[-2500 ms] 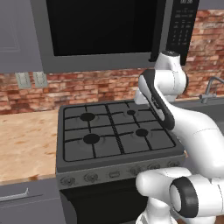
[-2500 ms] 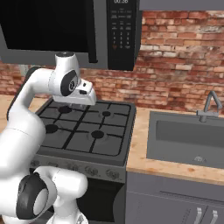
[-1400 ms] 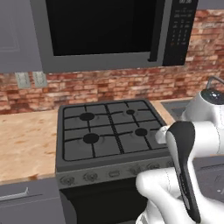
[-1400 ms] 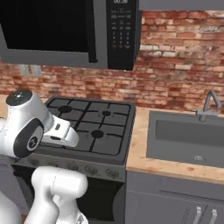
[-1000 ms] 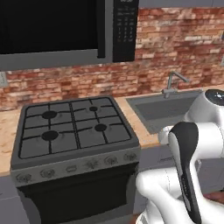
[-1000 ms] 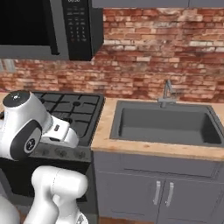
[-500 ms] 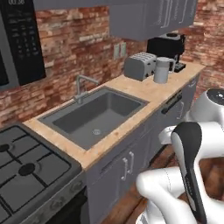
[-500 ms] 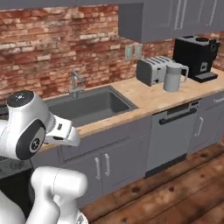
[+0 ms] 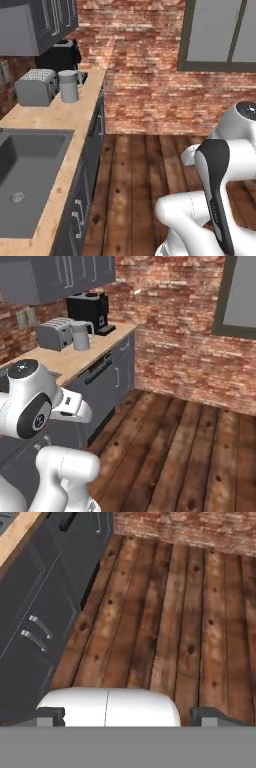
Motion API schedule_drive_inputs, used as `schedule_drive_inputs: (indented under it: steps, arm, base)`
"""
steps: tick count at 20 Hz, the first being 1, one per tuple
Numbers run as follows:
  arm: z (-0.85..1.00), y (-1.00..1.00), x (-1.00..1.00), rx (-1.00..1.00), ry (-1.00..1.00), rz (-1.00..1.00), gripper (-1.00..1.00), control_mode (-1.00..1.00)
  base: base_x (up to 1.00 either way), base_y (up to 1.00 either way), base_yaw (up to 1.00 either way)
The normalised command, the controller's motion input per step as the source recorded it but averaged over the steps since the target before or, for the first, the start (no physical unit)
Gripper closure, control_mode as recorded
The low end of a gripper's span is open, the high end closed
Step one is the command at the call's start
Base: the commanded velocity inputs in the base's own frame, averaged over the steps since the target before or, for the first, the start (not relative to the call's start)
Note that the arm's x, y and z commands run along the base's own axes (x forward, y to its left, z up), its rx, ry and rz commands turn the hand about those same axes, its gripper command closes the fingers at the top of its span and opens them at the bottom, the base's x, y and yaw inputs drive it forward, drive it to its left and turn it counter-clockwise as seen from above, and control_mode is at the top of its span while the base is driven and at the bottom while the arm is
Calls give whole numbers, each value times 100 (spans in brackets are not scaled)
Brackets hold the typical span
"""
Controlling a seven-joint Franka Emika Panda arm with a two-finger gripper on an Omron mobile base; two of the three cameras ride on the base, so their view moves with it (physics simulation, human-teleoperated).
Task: Navigate to the stand mixer.
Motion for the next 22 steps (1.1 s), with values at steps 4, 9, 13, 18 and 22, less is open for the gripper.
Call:
schedule_drive_inputs:
  steps: [4,9,13,18,22]
  arm:
    - [0,0,0,0,0,0,-100,100]
    - [0,0,0,0,0,0,-100,100]
    - [0,0,0,0,0,0,-100,100]
    - [0,0,0,0,0,0,-100,100]
    - [0,0,0,0,0,0,-100,100]
  base:
    - [0,-23,-88]
    - [0,-3,-99]
    - [0,0,-100]
    - [0,0,-100]
    - [0,0,-100]
